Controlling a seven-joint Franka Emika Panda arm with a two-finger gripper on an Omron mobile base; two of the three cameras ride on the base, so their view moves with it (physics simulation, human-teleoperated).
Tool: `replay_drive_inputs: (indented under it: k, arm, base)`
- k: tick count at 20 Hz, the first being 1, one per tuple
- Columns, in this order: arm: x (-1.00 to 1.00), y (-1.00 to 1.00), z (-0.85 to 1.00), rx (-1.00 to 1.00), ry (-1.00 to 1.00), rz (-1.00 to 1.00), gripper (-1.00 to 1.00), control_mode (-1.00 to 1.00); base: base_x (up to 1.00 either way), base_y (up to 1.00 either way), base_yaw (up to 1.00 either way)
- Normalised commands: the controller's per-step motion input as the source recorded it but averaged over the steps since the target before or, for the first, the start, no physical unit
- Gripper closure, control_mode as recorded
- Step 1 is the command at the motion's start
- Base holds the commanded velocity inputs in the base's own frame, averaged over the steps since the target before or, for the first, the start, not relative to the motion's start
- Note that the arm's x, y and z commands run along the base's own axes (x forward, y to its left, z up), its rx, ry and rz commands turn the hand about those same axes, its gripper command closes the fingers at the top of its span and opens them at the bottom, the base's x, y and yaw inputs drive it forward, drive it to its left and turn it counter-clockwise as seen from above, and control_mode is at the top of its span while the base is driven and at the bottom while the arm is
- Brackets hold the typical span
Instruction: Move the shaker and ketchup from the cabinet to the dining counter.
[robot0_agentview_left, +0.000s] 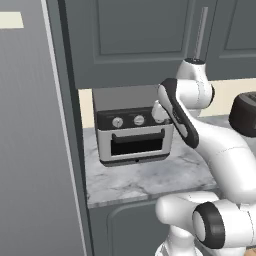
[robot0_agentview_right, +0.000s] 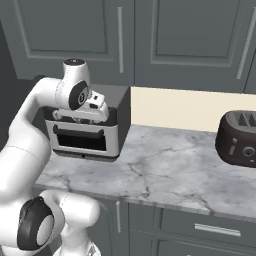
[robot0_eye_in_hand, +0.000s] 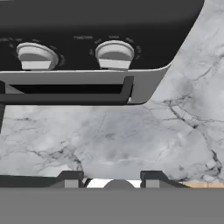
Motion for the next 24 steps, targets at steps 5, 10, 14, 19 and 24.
replay_drive_inputs:
  k: [5, 10, 14, 19, 24]
  arm:
    - [-0.07, 0.0, 0.0, 0.0, -0.13, 0.04, -1.0, -1.0]
    - [-0.07, -0.11, 0.24, 0.0, -0.4, 0.07, -1.0, -1.0]
    - [0.0, -0.29, 0.5, 0.0, -0.37, 0.0, -1.0, -1.0]
    - [0.0, -0.32, 0.61, 0.0, -0.09, -0.03, -1.0, -1.0]
    - [0.03, -0.33, 0.6, 0.0, 0.0, -0.04, -1.0, -1.0]
  base:
    - [0.0, 0.0, 0.0]
    - [0.0, 0.0, 0.0]
    - [0.0, 0.0, 0.0]
    - [0.0, 0.0, 0.0]
    - [0.0, 0.0, 0.0]
